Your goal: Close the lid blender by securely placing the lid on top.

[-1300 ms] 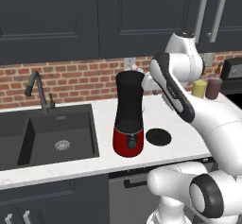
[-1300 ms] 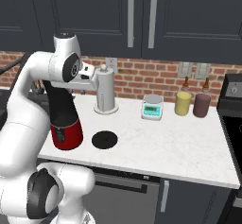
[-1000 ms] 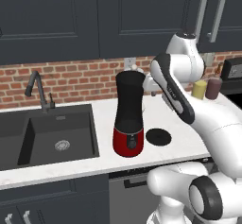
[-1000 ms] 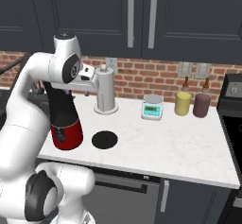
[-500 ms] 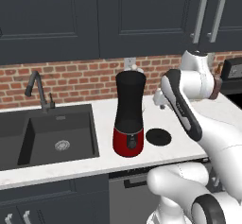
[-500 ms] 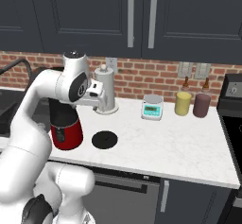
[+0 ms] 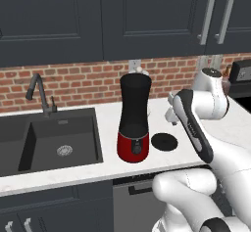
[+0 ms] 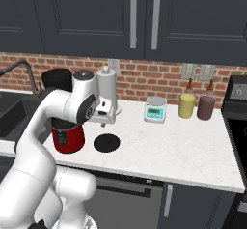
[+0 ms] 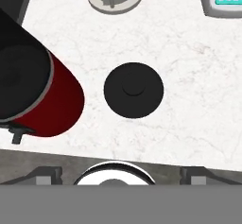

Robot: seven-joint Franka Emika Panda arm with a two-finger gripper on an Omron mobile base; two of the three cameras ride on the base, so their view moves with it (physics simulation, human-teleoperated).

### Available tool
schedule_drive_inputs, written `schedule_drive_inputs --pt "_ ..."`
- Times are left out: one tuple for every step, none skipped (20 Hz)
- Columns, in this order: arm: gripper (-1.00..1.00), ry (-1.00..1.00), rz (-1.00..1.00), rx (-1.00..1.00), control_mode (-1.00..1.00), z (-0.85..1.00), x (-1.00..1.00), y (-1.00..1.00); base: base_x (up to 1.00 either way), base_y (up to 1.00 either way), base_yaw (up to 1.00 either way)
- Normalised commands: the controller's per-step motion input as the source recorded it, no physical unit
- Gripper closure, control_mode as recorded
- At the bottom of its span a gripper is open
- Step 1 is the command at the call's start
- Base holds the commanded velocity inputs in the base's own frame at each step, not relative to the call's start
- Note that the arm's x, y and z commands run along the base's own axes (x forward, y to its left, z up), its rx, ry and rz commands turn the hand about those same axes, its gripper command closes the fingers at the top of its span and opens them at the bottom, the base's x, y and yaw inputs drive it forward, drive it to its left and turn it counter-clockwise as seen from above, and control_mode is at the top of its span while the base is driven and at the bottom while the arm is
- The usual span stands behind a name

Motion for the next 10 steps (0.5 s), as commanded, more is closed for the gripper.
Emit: schedule_drive_inputs --pt "-1.00 0.00 0.00 0.00 -1.00 -0.36 0.00 0.00 0.00 0.00 0.00" --pt "-1.00 0.00 0.01 0.00 -1.00 -0.34 0.00 0.00 0.00 0.00 0.00" --pt "-1.00 0.00 0.01 0.00 -1.00 -0.36 0.00 0.00 0.00 0.00 0.00" --pt "-1.00 0.00 0.01 0.00 -1.00 -0.36 0.00 0.00 0.00 0.00 0.00" --pt "-1.00 0.00 0.01 0.00 -1.00 -0.37 0.00 0.00 0.00 0.00 0.00" --pt "-1.00 0.00 0.01 0.00 -1.00 -0.41 0.00 0.00 0.00 0.00 0.00" --pt "-1.00 0.00 0.01 0.00 -1.00 -0.41 0.00 -0.01 0.00 0.00 0.00" --pt "-1.00 -0.04 0.01 0.00 -1.00 -0.29 0.00 -0.05 0.00 0.00 0.00" --pt "-1.00 -0.04 0.01 0.00 -1.00 -0.26 0.00 -0.04 0.00 0.00 0.00" --pt "-1.00 -0.03 0.01 0.00 -1.00 -0.23 0.04 -0.04 0.00 0.00 0.00"
